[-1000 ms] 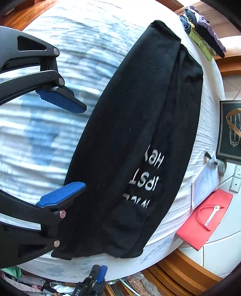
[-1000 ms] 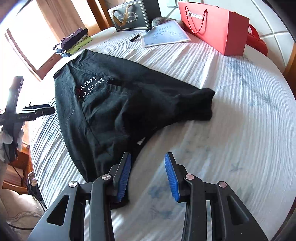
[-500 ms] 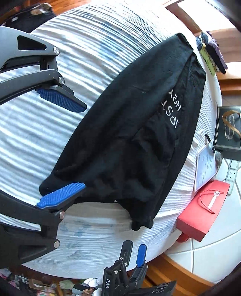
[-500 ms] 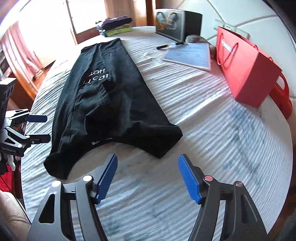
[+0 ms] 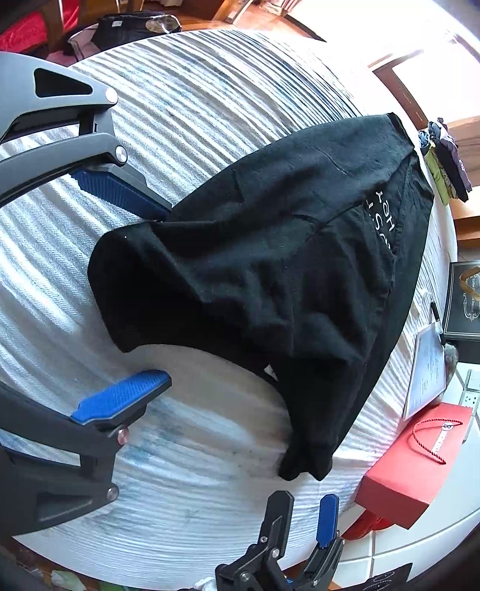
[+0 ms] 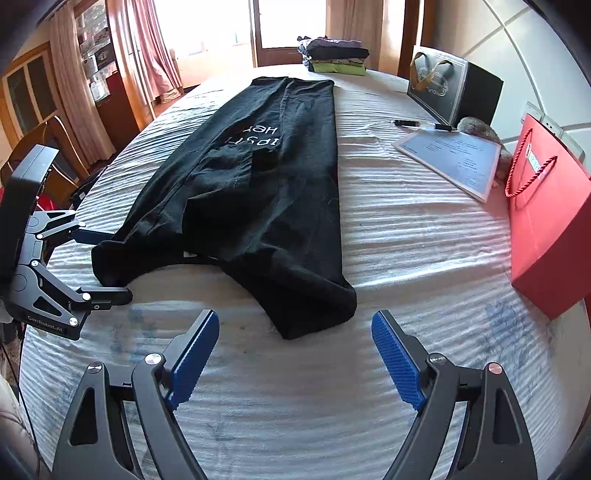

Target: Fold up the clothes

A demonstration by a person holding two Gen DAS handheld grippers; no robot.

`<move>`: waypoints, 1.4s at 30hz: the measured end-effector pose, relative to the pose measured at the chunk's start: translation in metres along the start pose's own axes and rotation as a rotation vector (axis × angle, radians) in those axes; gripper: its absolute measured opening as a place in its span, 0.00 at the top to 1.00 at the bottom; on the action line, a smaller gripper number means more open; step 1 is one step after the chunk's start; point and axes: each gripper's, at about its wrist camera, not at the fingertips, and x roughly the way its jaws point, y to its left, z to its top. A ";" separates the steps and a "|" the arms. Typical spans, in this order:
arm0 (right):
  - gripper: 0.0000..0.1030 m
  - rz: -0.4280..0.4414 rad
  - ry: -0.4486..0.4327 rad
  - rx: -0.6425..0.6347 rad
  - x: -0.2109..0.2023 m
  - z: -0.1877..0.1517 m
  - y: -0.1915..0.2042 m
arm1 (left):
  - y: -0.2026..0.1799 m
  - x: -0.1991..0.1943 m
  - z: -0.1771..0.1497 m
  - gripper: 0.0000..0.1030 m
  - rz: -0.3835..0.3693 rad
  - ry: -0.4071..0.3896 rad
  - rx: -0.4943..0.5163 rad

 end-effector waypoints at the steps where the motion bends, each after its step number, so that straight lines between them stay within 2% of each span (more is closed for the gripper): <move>1: 0.18 0.015 0.000 -0.013 0.003 0.001 -0.002 | 0.000 0.000 0.000 0.18 0.002 0.000 -0.006; 9: 0.18 0.070 0.007 -0.092 0.025 0.002 -0.008 | 0.000 0.003 -0.002 0.17 0.016 0.012 -0.053; 14: 0.17 0.084 0.047 -0.101 0.039 -0.001 -0.011 | 0.001 0.002 0.000 0.19 0.023 0.046 -0.080; 15: 0.23 0.072 0.038 -0.100 0.038 -0.002 -0.011 | 0.001 0.000 0.000 0.22 0.025 0.049 -0.084; 16: 0.33 0.050 0.037 -0.092 0.037 -0.001 -0.012 | 0.001 -0.002 -0.001 0.33 0.026 0.052 -0.089; 17: 0.38 0.035 0.038 -0.080 0.036 -0.001 -0.014 | 0.002 -0.004 -0.001 0.42 0.027 0.054 -0.094; 18: 0.50 0.020 0.039 -0.068 0.034 0.000 -0.016 | 0.004 -0.006 -0.002 0.65 0.026 0.056 -0.101; 19: 0.67 0.016 0.040 -0.052 0.033 0.001 -0.018 | 0.005 -0.009 -0.002 0.79 0.024 0.059 -0.103; 20: 0.74 0.029 0.042 -0.033 0.031 0.003 -0.020 | 0.006 -0.013 -0.002 0.81 0.024 0.057 -0.095; 22: 0.86 0.043 0.028 -0.029 0.024 0.010 -0.018 | 0.008 -0.024 0.000 0.94 0.048 0.036 -0.067; 24: 0.88 0.051 -0.011 -0.030 0.012 0.023 -0.015 | 0.015 -0.041 0.007 0.94 0.047 0.003 -0.059; 27: 0.89 0.079 -0.095 -0.022 -0.005 0.059 -0.019 | 0.036 -0.063 0.029 0.94 0.049 -0.060 -0.074; 30: 0.90 0.080 -0.162 -0.030 -0.005 0.111 -0.024 | 0.068 -0.066 0.073 0.94 0.095 -0.110 -0.106; 33: 0.90 0.053 -0.197 -0.014 0.020 0.169 -0.029 | 0.104 -0.061 0.120 0.93 0.152 -0.144 -0.150; 35: 0.82 0.003 -0.178 0.012 0.046 0.203 -0.034 | 0.135 -0.044 0.143 0.74 0.179 -0.109 -0.222; 36: 0.59 -0.016 -0.150 0.034 0.057 0.214 -0.036 | 0.147 -0.035 0.151 0.40 0.186 -0.088 -0.239; 37: 0.41 -0.022 -0.128 0.053 0.066 0.221 -0.038 | 0.156 -0.029 0.155 0.24 0.190 -0.076 -0.251; 39: 0.40 -0.028 -0.126 0.087 0.068 0.225 -0.039 | 0.166 -0.034 0.147 0.24 0.184 -0.085 -0.251; 42: 0.39 -0.011 -0.155 0.135 0.051 0.209 -0.037 | 0.173 -0.031 0.137 0.24 0.141 -0.076 -0.237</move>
